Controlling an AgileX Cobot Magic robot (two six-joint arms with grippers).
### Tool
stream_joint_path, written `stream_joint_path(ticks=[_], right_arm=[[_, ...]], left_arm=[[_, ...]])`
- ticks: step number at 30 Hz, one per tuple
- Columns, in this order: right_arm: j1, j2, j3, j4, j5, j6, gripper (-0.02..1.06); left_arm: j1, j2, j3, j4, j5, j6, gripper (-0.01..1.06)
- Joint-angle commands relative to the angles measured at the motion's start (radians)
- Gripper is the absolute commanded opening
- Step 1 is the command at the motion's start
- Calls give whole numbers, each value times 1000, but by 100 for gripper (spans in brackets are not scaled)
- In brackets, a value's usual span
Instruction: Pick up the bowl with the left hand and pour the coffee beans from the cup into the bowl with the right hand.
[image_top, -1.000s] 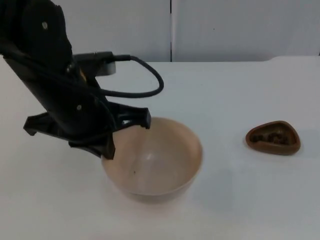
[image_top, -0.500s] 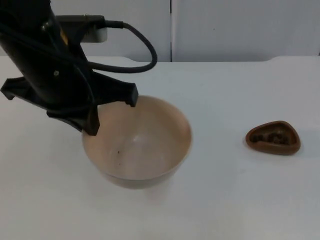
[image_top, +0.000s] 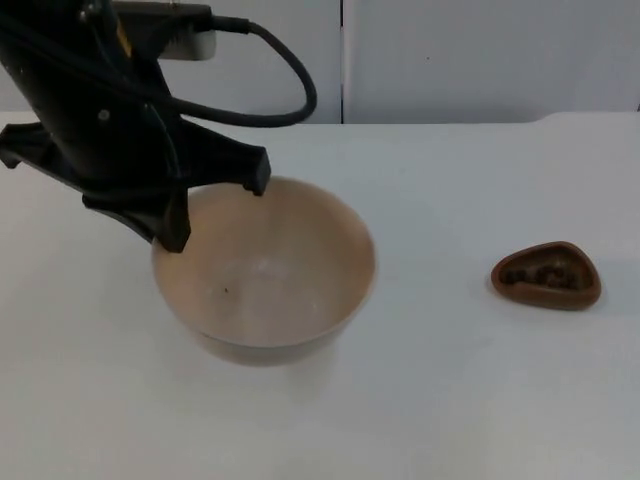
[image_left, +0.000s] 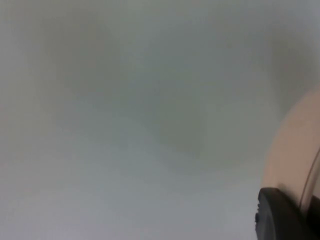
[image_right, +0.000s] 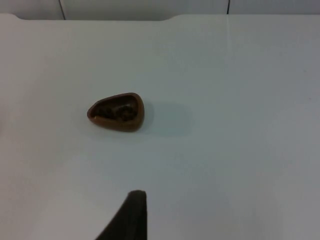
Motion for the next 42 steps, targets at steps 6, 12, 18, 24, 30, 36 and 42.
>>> stream_joint_path(ticks=[6, 12, 18, 24, 30, 36, 42], right_arm=[[-8, -3, 0, 2, -4, -5, 105], [-8, -3, 0, 6, -4, -5, 105], [-8, -3, 0, 6, -4, -5, 105], [-8, -3, 0, 6, -4, -5, 105], [-8, -3, 0, 6, -4, -5, 105], [-8, -3, 0, 6, -4, -5, 105], [-8, -3, 0, 6, -4, -5, 105]], left_arm=[[-5, -9, -7, 43, 42, 3, 0], [-32, -9, -7, 90, 49, 3, 0], [-115, -9, -7, 166, 53, -18, 0], [-144, -9, -7, 262, 51, -79, 0], [-144, -9, -7, 260, 33, -79, 0], [-144, -9, -7, 238, 22, -79, 0], [-144, -9, -7, 240, 17, -79, 0]])
